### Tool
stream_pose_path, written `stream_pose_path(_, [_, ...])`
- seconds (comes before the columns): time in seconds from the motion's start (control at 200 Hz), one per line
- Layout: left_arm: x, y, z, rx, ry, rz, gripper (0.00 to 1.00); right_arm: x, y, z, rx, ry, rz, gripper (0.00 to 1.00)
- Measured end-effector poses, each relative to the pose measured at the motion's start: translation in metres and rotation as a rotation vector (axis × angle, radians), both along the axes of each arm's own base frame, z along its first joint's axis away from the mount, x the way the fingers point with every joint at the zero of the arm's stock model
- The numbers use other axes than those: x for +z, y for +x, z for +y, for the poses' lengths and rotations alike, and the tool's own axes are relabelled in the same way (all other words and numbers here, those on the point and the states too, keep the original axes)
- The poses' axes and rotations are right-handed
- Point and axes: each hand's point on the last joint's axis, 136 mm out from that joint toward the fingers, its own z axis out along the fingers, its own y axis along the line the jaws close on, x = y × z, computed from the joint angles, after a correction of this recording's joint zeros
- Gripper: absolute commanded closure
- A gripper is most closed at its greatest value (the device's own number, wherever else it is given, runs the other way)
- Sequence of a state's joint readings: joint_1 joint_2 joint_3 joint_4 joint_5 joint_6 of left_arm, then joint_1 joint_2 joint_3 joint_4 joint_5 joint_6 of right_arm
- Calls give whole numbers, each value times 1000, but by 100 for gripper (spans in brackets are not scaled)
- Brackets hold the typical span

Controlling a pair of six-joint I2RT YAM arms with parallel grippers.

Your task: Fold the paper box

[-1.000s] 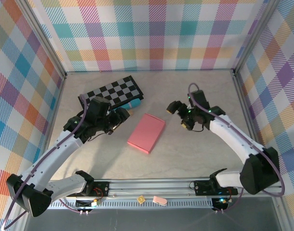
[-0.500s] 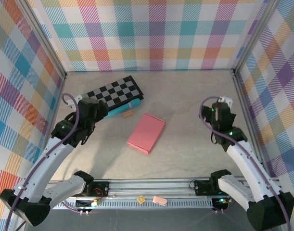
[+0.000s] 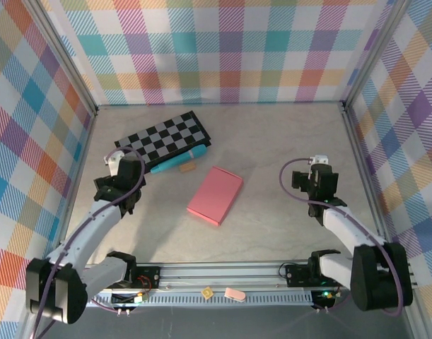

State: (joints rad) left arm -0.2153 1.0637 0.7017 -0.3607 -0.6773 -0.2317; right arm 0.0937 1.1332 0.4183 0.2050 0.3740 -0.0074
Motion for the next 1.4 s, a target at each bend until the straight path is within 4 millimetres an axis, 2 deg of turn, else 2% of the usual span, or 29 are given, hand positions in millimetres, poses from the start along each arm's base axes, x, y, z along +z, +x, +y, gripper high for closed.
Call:
stream_pose_path(0.12, [-17, 20, -3, -48, -39, 5, 0, -9, 12, 3, 22, 26, -18, 1])
stream_pose_path(0.245, [-33, 23, 3, -55, -70, 12, 0, -11, 24, 5, 38, 55, -55, 1])
stream_pose_path(0.465, [-32, 34, 4, -89, -119, -39, 0, -19, 43, 11, 76, 122, -89, 1])
stream_pose_path(0.6, [-42, 34, 4, -105, -156, -54, 0, -28, 54, 18, 108, 151, -113, 1])
stream_pose_path(0.705, [-49, 34, 4, -120, -180, -70, 0, -32, 55, 21, 127, 164, -121, 1])
stream_pose_path(0.84, [-59, 33, 0, -142, -198, -95, 0, -24, 58, 23, 142, 169, -158, 1])
stream_pose_path(1.11, [-99, 42, -6, -165, -238, -28, 0, -21, 60, 24, 149, 172, -174, 1])
stream_pose_path(1.2, [-104, 55, -7, -167, -241, -21, 0, -20, 60, 25, 152, 173, -177, 1])
stream_pose_path(1.4, [-100, 99, -10, -186, -248, -49, 0, -19, 61, 25, 154, 173, -183, 1])
